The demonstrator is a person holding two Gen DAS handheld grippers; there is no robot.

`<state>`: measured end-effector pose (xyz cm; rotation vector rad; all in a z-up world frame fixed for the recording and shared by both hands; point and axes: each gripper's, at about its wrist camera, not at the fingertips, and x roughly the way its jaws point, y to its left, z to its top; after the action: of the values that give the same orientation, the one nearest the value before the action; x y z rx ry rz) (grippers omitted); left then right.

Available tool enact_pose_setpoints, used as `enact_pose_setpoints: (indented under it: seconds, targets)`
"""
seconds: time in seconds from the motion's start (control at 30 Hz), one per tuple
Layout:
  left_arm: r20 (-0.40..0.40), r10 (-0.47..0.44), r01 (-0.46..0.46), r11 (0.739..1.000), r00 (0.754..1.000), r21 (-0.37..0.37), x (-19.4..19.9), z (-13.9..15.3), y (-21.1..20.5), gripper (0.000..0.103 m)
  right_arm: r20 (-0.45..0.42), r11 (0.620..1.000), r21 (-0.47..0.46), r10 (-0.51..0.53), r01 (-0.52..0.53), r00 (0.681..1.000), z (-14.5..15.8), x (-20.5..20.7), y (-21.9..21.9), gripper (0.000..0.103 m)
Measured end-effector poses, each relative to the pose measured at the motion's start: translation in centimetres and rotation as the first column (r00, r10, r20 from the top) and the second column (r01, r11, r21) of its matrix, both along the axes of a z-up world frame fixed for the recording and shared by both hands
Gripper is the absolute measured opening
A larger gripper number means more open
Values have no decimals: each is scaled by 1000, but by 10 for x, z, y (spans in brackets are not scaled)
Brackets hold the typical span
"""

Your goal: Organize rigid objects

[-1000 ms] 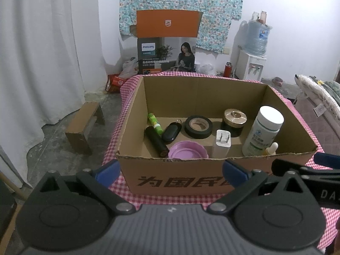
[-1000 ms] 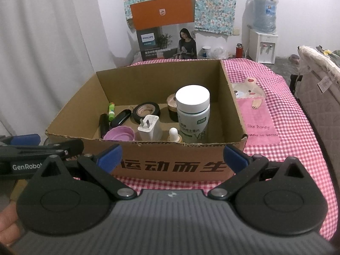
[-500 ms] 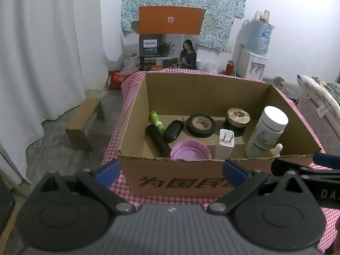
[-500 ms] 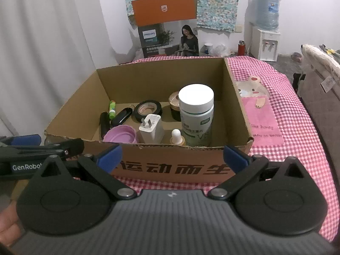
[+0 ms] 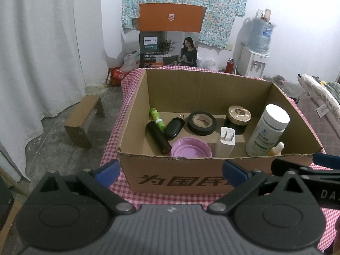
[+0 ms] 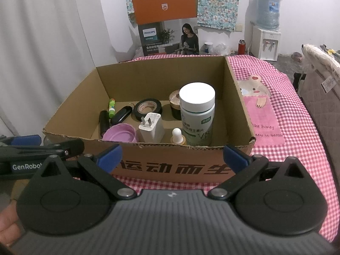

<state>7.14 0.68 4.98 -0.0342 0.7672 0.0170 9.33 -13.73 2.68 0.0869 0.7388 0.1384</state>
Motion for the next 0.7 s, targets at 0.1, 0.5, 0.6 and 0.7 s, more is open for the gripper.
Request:
enact_pose_setpoints:
  seconds: [0.1,0.5,0.6,0.7]
  targets:
    - [-1,0,0,1000,1000,-1,0,0,0,103,-4,1000,5,-1,1,1000,0,0,-1,102]
    - [2,-5,5,1000,1000,3,-1,0,-2,103,-9,1000,11,-7,7,1000,-1,-1,-5,102]
    - [2,-5,5,1000,1000,3,-1,0,-2,103,-9,1000,11,-6,6,1000,-1,-1,-5,102]
    - [3,-5,5,1000,1000,3,-1,0,-2,103,-8,1000,12,-6,6,1000,-1,-1,-5,102]
